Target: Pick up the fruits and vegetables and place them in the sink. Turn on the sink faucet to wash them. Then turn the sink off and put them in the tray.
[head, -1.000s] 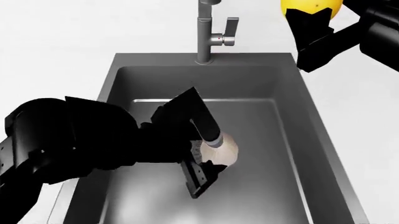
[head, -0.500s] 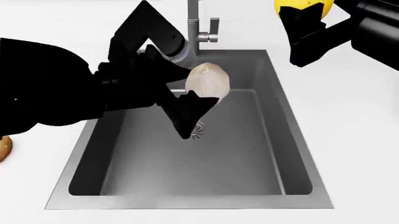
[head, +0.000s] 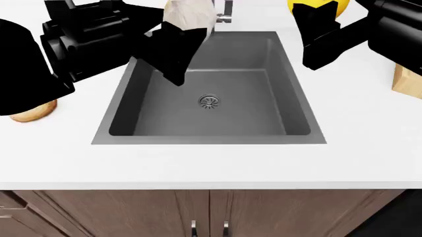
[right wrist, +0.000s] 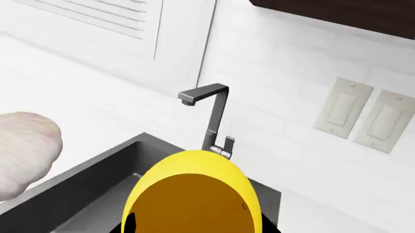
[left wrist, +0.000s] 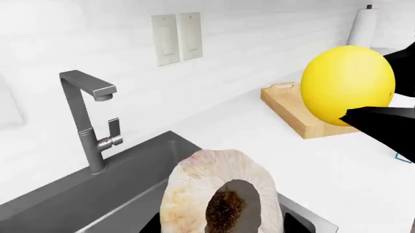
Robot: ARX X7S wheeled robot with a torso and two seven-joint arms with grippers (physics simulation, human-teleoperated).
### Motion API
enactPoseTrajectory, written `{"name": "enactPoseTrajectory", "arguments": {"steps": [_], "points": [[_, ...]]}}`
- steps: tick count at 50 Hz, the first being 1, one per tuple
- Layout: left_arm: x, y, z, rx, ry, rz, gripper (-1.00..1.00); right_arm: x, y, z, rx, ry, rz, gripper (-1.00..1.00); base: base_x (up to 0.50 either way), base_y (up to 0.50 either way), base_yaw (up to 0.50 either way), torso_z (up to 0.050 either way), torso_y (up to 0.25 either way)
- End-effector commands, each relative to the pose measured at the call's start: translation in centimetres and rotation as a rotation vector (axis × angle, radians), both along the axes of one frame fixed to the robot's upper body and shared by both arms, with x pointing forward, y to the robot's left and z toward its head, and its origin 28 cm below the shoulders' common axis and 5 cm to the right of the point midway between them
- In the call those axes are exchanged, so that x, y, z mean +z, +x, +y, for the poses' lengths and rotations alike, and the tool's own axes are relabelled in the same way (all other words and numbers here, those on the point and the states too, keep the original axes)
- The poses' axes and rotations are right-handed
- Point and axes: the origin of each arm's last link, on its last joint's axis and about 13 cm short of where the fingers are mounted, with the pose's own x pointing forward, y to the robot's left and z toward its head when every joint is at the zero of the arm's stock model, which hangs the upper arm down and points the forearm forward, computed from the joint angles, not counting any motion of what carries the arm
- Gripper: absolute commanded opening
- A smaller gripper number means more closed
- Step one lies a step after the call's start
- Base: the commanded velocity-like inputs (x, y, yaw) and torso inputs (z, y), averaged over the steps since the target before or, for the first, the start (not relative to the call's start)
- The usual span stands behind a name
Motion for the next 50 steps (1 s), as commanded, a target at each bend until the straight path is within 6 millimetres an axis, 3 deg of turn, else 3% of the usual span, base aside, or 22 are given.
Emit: {"name": "enactPoseTrajectory", "arguments": {"steps": [1, 10, 26, 41, 50], "points": [[0.4, -0.7, 0.4, 0.041, -0.083, -0.020, -1.00, -0.2, -0.2, -0.1, -0.014, 0.005, -0.036, -1.00, -0.48, -0.34, 0.00, 0.000, 0.000], [0.0, -0.6, -0.7, 0.008, -0.139, -0.030, -1.00, -0.7, -0.8, -0.5, -0.023, -0.008, -0.055, -1.00, -0.26, -0.49, 0.00, 0.000, -0.001], [0.2, 1.6, -2.3, -0.022, -0.113, -0.042, -1.00, -0.4, -1.7, -1.7, -0.125, -0.037, -0.099, -1.00, -0.07, -0.50, 0.00, 0.000, 0.000], [0.4, 2.0, -1.9, -0.006, -0.103, -0.044, -1.00, 1.3, -2.2, -2.4, -0.160, -0.078, -0.119, -1.00, 0.08, -0.50, 0.00, 0.000, 0.000], [0.2, 2.6, -1.4, 0.025, -0.089, -0.040, -1.00, 0.6, -1.3, -3.3, -0.154, -0.040, -0.075, -1.00, 0.08, -0.50, 0.00, 0.000, 0.000]]}}
